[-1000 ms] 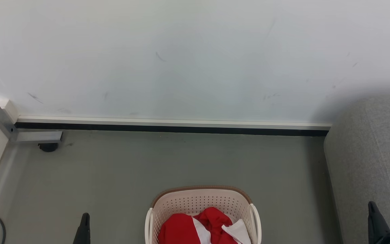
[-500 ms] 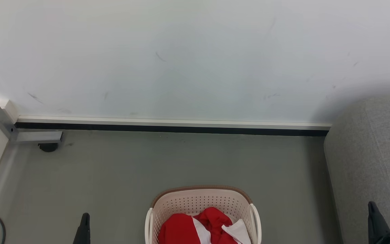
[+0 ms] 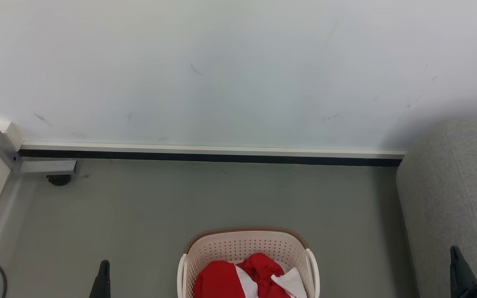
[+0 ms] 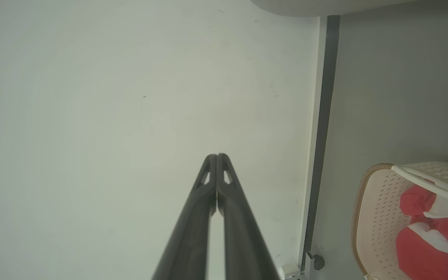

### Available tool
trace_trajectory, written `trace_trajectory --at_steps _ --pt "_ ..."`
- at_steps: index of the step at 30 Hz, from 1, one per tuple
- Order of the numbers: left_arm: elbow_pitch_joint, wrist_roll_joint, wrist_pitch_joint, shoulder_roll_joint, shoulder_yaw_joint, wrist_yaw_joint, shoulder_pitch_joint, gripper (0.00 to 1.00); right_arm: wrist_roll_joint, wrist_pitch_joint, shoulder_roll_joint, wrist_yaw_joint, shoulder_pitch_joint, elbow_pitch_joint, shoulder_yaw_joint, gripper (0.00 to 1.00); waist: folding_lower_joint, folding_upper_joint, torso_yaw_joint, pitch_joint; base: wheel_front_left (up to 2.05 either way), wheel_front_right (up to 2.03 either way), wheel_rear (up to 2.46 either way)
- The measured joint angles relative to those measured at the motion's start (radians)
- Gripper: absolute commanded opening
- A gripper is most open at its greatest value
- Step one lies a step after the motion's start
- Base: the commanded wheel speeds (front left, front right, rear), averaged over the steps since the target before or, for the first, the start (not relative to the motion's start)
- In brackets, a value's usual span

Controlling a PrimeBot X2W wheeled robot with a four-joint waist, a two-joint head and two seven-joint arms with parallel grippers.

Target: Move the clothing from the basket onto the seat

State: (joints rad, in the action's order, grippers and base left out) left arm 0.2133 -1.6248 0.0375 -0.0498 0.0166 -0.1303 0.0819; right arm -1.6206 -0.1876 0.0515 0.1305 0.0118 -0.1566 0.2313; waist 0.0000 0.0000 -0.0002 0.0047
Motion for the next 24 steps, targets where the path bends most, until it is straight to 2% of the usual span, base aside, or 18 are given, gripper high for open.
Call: trace_trajectory --at_steps 24 --pt "0.0 0.0 0.0 0.0 0.0 0.0 0.0 0.0 0.0 0.0 0.0 0.0 0.0 0.0 0.0 0.0 0.0 0.0 0.0 0.0 0.0 0.0 0.0"
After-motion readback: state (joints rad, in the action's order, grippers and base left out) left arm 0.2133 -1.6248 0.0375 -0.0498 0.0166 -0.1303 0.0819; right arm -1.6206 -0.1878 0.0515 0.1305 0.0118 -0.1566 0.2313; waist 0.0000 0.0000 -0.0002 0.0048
